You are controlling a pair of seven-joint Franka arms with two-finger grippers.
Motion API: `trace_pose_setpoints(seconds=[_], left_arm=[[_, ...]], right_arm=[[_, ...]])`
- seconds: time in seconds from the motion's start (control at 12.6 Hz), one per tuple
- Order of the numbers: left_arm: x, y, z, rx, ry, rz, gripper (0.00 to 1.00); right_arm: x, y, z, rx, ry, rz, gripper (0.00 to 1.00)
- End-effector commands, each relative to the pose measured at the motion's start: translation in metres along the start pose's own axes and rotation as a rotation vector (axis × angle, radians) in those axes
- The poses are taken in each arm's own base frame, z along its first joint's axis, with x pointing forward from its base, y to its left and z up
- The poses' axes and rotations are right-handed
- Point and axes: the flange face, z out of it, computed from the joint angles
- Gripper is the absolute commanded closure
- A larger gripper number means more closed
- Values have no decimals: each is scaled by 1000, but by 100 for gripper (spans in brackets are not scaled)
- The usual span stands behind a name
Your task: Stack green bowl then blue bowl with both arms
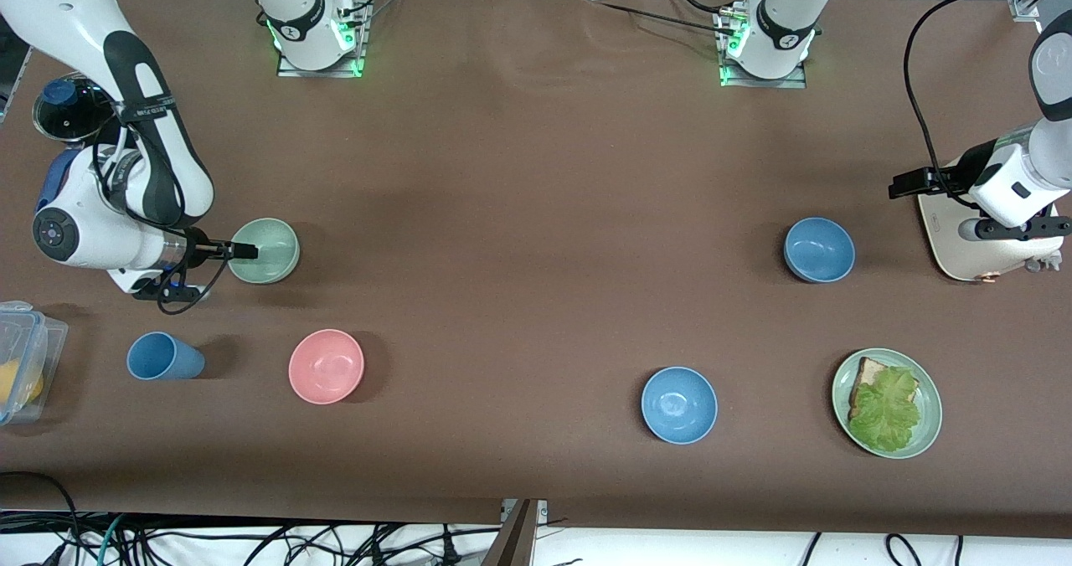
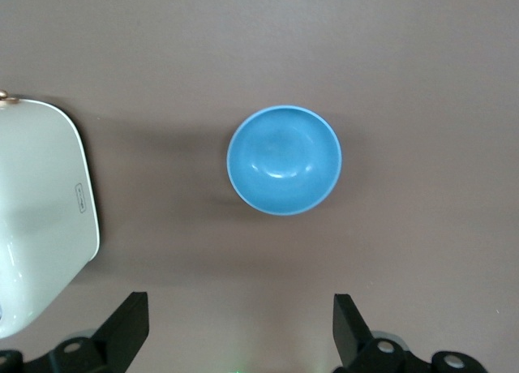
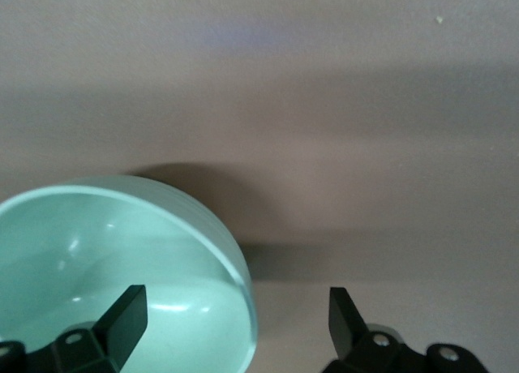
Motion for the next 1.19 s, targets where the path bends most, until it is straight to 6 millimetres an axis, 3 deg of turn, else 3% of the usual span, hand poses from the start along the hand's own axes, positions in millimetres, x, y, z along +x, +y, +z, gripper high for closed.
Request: trace_pose_setpoints(seconds=[0.0,0.08,0.24,0.32,0.63,0.71,0.95,1.11], left_arm=[[-4,-13,18,-2,36,-17,0],[-2,-13,28,1,53,-18,0],[0,-14,72,7,111,-24,0],[-1,-14,95,10,135,-27,0],[20,-18,153,24,166,-39,0],[25,-19,168,27,166,-42,0],[40,-28,207,42,183,-45,0],[42,-29,219,44,170,-45,1]], right_arm=[[-15,7,0,16,27,-33,10],[-17,12,1,18,25,-29,31],[-17,12,1,22,18,-28,84],[-17,12,2,23,10,-27,100],[-15,6,4,56,9,-12,100],[-9,0,-3,79,28,0,100],[2,-37,-25,149,12,1,100],[5,-70,-31,178,15,5,100]])
